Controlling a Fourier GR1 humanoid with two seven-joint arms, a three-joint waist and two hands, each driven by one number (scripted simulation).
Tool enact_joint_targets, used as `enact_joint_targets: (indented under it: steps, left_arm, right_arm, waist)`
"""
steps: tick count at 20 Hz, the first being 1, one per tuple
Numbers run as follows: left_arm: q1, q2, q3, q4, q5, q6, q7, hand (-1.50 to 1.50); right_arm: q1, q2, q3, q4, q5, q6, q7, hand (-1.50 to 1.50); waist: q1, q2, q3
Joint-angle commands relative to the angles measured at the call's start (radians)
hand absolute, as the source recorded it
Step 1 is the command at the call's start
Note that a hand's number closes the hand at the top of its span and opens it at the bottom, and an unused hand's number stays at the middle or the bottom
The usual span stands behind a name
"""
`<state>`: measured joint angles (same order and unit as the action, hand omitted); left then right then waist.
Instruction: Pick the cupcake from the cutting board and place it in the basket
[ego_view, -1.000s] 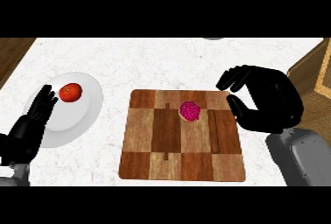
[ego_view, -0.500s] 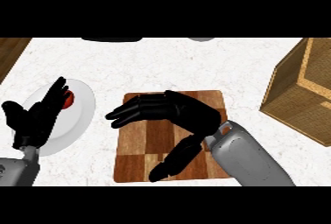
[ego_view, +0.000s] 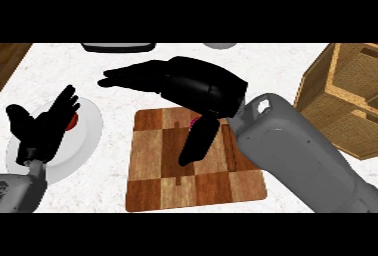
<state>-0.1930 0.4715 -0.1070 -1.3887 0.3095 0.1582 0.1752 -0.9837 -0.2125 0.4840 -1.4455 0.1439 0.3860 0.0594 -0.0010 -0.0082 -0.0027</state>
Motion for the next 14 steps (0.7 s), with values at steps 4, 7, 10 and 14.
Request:
enact_joint_targets:
  steps: [4, 7, 10, 14]
  left_arm:
    - [-0.018, -0.001, 0.026, 0.044, 0.001, -0.025, -0.026, 0.0]
    - [-0.037, 0.011, 0.034, 0.03, 0.001, -0.033, 0.006, 0.0]
    - [-0.007, -0.009, 0.012, -0.004, -0.013, -0.025, 0.008, 0.0]
    - [0.02, -0.016, 0.037, -0.003, 0.003, -0.048, -0.006, 0.0]
  right_arm:
    - [-0.271, -0.108, -0.107, 0.108, 0.039, 0.154, 0.256, -1.5]
    - [-0.342, -0.153, -0.134, 0.185, -0.034, 0.33, 0.255, -1.5]
    - [-0.315, -0.153, -0.095, 0.222, -0.065, 0.454, 0.239, -1.5]
    - [-0.279, -0.224, -0.145, 0.267, -0.078, 0.563, 0.133, -1.5]
  waist:
    - [0.003, 0.007, 0.0]
    - [0.004, 0.008, 0.001]
    - [0.005, 0.007, 0.002]
    - [0.009, 0.008, 0.003]
